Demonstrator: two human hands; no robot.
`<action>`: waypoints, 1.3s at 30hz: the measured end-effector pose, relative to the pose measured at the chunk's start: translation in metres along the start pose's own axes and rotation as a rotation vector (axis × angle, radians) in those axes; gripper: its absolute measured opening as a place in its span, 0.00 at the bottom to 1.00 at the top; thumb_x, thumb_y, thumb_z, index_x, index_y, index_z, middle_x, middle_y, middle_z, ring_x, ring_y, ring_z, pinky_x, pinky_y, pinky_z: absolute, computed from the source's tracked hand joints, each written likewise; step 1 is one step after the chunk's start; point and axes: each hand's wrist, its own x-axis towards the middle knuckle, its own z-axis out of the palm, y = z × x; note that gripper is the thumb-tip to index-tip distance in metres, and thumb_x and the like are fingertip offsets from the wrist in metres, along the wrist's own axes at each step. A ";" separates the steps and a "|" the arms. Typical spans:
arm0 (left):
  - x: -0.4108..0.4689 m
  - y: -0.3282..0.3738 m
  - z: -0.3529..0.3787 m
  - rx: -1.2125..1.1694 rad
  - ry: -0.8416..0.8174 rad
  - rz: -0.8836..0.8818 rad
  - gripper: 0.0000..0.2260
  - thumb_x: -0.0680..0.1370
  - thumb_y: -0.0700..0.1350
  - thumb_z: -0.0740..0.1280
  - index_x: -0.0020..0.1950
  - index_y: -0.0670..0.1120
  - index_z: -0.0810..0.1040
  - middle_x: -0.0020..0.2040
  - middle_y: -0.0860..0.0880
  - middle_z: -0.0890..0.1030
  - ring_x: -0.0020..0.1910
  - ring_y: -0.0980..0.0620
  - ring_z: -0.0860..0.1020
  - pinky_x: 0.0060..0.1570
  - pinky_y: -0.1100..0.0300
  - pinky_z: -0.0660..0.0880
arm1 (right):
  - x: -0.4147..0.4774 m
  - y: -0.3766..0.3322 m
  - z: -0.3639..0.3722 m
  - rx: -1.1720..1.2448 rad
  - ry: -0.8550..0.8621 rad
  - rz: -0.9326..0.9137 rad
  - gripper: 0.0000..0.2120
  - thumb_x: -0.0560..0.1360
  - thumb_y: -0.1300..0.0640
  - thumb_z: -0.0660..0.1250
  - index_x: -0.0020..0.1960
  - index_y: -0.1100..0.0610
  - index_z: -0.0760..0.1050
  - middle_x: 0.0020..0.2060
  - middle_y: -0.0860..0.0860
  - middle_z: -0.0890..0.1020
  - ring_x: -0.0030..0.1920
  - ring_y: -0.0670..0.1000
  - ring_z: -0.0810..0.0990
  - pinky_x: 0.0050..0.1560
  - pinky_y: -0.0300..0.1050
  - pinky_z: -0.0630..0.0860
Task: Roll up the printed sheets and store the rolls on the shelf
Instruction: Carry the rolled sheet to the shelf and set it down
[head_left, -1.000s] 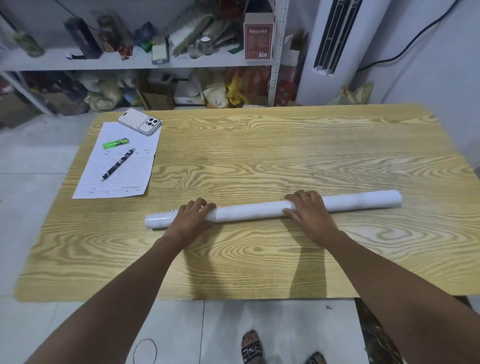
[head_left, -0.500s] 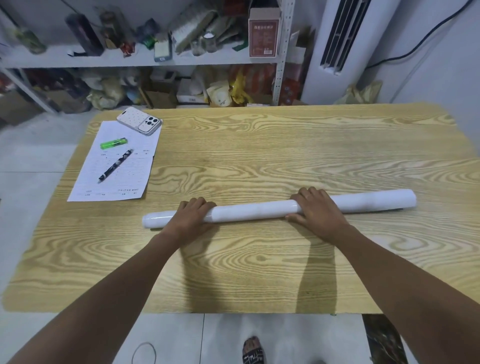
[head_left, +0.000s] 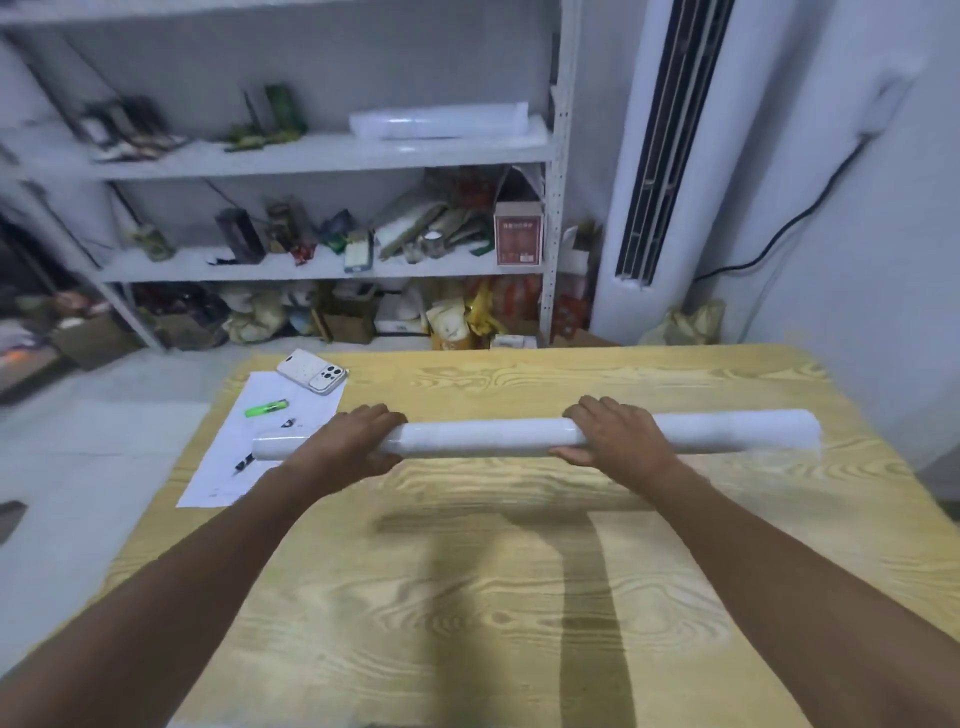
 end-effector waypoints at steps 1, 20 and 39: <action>0.000 0.003 -0.019 0.022 0.019 0.014 0.18 0.69 0.49 0.70 0.56 0.45 0.74 0.46 0.44 0.77 0.43 0.42 0.76 0.39 0.52 0.73 | 0.008 0.003 -0.017 -0.011 0.036 -0.009 0.21 0.65 0.37 0.65 0.42 0.56 0.77 0.33 0.51 0.79 0.29 0.54 0.77 0.23 0.42 0.70; -0.107 0.066 -0.264 0.443 0.359 -0.174 0.22 0.67 0.45 0.75 0.58 0.42 0.75 0.51 0.42 0.79 0.47 0.41 0.78 0.42 0.49 0.74 | 0.087 -0.039 -0.252 -0.045 0.463 -0.245 0.22 0.70 0.35 0.61 0.47 0.54 0.75 0.36 0.50 0.79 0.31 0.50 0.77 0.26 0.42 0.73; -0.331 -0.033 -0.346 0.273 0.276 -0.558 0.24 0.71 0.48 0.72 0.65 0.48 0.69 0.59 0.46 0.76 0.51 0.48 0.75 0.52 0.52 0.75 | 0.185 -0.279 -0.308 0.024 0.463 -0.481 0.25 0.71 0.33 0.58 0.49 0.54 0.75 0.39 0.50 0.81 0.34 0.51 0.79 0.31 0.44 0.76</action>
